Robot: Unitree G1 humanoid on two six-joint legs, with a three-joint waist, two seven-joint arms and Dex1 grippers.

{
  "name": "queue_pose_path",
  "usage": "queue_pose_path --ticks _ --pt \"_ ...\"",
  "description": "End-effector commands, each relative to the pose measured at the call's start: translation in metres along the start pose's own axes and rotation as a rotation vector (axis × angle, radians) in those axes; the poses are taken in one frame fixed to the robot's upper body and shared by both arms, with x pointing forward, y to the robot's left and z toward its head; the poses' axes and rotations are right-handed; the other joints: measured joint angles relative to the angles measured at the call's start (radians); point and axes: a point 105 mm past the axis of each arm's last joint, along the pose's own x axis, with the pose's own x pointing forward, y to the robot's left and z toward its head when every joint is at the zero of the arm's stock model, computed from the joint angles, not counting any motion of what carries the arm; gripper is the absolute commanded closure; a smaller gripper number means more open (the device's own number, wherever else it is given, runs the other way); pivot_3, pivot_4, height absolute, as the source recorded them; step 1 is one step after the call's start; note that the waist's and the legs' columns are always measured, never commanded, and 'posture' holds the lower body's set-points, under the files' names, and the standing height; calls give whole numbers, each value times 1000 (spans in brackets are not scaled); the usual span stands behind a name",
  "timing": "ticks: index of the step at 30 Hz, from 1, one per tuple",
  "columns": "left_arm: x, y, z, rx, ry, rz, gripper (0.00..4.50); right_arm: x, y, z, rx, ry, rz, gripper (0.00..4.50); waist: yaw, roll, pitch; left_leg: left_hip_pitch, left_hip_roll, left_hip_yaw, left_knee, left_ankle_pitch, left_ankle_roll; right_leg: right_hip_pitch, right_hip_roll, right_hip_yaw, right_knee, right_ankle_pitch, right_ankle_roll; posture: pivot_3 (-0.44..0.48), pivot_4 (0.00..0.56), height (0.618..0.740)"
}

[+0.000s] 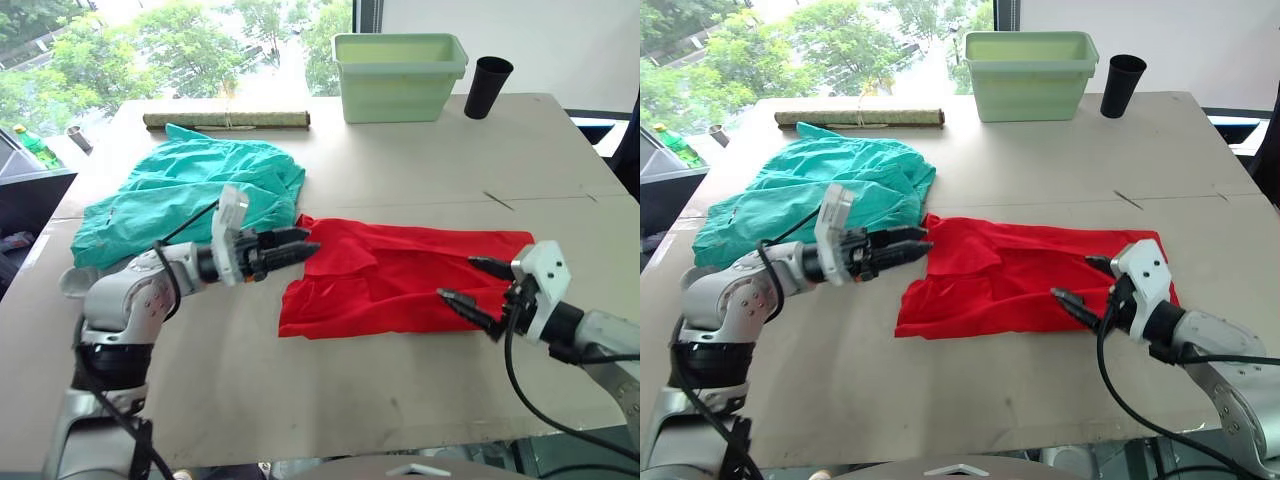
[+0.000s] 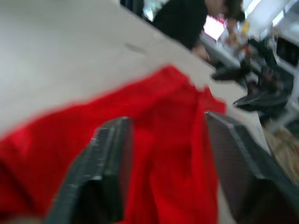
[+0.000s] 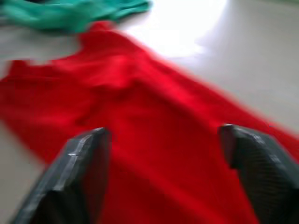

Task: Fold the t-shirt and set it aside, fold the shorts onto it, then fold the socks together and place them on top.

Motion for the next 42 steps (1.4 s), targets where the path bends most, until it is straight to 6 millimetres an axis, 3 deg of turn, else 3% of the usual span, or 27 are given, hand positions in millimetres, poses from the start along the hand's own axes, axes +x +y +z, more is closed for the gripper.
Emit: queue_pose_path --ticks 1,5,8,12,17,25,28,32,42 --pt "-6 -7 -3 84 73 -76 1617 -7 6 1 -27 -1 49 387 8 0 0 -1 -1 0 0 0 0 0 -1 0 0 0 0 0 150 727" --pt "-11 -2 -19 184 248 -210 1617 -4 -3 -19 -11 71 46 387 14 0 0 -1 -1 0 -1 0 0 -1 -2 0 -1 0 0 0 150 727" --pt "-9 5 -17 271 343 -300 1617 -5 -5 -26 0 95 70 387 25 0 0 -1 -1 1 -2 0 0 -2 -1 0 -1 0 0 0 150 727" --pt "-4 19 -21 409 460 -347 1617 -8 4 -21 -16 71 157 387 23 0 0 -3 -1 1 -3 1 -2 -3 -1 0 -2 0 0 0 150 727" --pt "17 28 -14 525 473 -411 1617 -10 31 -2 -79 -12 313 387 22 0 1 -3 -1 1 -3 1 0 -3 -1 0 -2 1 1 0 150 727" --pt "40 25 -8 661 478 -512 1617 -1 30 -17 -129 40 316 387 21 -3 1 -4 -1 1 1 -3 7 -2 -2 0 -2 0 0 0 150 727" --pt "43 19 -13 691 507 -566 2418 4 24 -27 -114 63 292 315 21 -3 1 -4 -1 1 1 0 9 -2 -1 0 -2 1 1 0 150 727" --pt "45 16 -17 680 507 -604 4362 6 14 -42 -107 110 248 315 21 -3 1 -4 -1 1 1 2 7 -2 -1 0 -1 1 1 0 150 727" --pt "27 27 7 559 554 -519 4478 4 1 -72 -89 247 180 315 21 -4 0 -3 -1 1 2 0 10 -2 -1 0 -1 1 1 0 150 727"
